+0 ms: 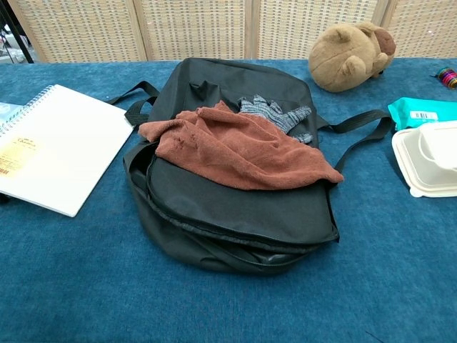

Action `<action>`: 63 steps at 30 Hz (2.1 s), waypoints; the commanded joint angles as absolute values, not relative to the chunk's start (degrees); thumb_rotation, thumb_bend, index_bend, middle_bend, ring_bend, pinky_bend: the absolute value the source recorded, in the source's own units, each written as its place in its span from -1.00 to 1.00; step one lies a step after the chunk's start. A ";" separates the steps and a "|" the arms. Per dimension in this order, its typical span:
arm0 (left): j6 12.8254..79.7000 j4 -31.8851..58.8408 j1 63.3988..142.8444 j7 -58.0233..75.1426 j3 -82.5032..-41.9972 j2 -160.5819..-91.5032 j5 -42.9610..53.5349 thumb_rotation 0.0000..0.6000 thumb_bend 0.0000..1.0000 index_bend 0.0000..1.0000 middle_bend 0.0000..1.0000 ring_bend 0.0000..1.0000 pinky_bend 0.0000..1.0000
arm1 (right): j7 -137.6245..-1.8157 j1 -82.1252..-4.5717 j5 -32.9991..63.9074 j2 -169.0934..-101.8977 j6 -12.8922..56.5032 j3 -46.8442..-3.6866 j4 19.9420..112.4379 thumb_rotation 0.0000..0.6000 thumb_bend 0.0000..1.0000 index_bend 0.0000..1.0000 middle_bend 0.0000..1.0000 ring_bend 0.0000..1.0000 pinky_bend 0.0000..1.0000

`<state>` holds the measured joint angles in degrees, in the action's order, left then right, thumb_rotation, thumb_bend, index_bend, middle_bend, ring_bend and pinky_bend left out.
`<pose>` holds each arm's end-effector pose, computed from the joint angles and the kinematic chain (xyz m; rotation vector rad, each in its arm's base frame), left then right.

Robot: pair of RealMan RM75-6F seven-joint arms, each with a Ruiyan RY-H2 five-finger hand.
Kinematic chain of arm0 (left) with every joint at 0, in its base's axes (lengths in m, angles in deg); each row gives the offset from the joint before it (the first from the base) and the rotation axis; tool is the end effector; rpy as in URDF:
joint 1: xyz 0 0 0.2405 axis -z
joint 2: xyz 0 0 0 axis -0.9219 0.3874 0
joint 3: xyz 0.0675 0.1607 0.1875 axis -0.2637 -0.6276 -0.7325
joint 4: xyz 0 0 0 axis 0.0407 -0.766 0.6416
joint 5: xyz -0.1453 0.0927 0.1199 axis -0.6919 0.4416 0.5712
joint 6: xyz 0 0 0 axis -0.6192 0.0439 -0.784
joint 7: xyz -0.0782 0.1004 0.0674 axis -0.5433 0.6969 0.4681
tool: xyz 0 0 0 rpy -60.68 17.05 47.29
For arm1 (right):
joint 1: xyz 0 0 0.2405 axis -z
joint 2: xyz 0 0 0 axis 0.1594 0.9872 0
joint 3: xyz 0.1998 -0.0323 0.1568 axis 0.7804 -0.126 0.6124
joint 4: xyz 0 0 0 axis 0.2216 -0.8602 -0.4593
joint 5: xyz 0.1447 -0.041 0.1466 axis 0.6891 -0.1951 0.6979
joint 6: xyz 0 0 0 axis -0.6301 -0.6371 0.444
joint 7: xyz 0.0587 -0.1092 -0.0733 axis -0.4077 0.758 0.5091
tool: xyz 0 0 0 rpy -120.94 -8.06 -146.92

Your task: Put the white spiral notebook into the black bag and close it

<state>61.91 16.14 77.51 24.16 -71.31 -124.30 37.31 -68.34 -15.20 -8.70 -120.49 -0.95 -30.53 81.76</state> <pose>-0.3092 0.1967 0.0578 -1.7128 -0.6438 -0.7408 -0.3022 -0.1949 0.1479 1.3598 -0.8616 0.9961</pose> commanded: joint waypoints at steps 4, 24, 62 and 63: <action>59.08 9.20 80.67 26.92 -70.77 -130.40 38.36 1.00 -1.00 -1.00 -1.00 -1.00 -1.00 | -69.24 -15.24 -8.24 -120.18 -0.69 -30.24 81.83 1.00 -1.00 -1.00 -1.00 -1.00 -1.00; 55.87 2.81 86.01 28.81 -67.80 -137.32 36.09 1.00 -0.76 -1.00 -1.00 -1.00 -1.00 | -69.78 -15.39 -7.38 -120.04 0.26 -30.06 81.72 1.00 -1.00 -1.00 -1.00 -1.00 -1.00; 63.32 -1.44 91.88 23.83 -63.91 -136.85 37.28 1.00 -0.10 0.39 0.29 0.09 0.20 | -75.54 -23.42 -15.33 -113.15 14.74 -35.00 90.15 1.00 -1.00 -0.96 -0.93 -1.00 -0.95; 63.21 -0.67 92.07 23.97 -63.62 -136.47 37.06 1.00 -0.10 0.40 0.29 0.09 0.20 | -76.21 -24.01 -15.71 -112.80 15.61 -35.17 90.56 1.00 -1.00 -0.94 -0.91 -1.00 -0.93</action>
<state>63.30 -2.01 91.51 23.68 -64.37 -137.32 37.55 -74.36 -22.29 -14.22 -114.12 13.54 -34.41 89.16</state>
